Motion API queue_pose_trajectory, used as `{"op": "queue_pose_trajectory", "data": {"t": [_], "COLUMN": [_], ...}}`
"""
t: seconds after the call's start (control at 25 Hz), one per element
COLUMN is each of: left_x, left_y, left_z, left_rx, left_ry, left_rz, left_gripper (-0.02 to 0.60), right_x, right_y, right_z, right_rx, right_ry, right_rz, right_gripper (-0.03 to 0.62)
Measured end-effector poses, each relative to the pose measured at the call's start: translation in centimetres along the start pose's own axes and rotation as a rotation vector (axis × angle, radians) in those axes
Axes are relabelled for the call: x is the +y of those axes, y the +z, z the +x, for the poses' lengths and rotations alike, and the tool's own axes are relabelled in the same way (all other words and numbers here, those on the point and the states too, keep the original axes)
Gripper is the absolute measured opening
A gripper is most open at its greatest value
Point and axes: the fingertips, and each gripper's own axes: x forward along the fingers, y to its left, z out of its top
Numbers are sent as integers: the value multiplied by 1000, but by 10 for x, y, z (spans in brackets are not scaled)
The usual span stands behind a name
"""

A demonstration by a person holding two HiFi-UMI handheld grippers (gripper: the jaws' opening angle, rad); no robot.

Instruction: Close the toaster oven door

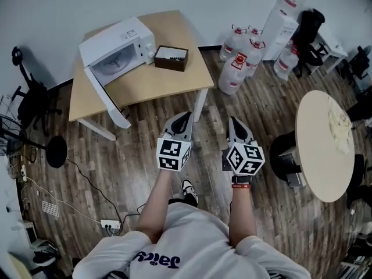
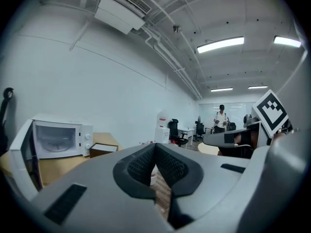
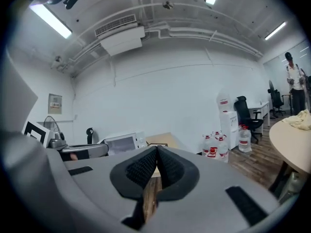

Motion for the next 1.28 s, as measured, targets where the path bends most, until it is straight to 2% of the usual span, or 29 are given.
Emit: {"op": "queue_pose_trajectory", "data": {"t": [0.32,0.52,0.76,1.04,1.28], "left_x": [75,114,137,174,203], "left_y": [6,18,26,26,32], "left_z": [33,32,9,-40,-53], "left_rx": [-18,-30,-28,-35,-79], "left_ry": [150,231,303,426,523], "left_rz": [-48,-46,-44,-62,-82], "left_gripper": [18,18,18,18,18], "right_x": [31,61,97,165,199], "right_y": [3,7,9,12,14], "right_z": [100,136,155,169,196], "right_rx": [72,85,104,106,114], "right_ry": [168,252,335,482,588], "right_rz": [-44,-55,-63,-89,-122], "right_gripper": [15,15,15,15,15]}}
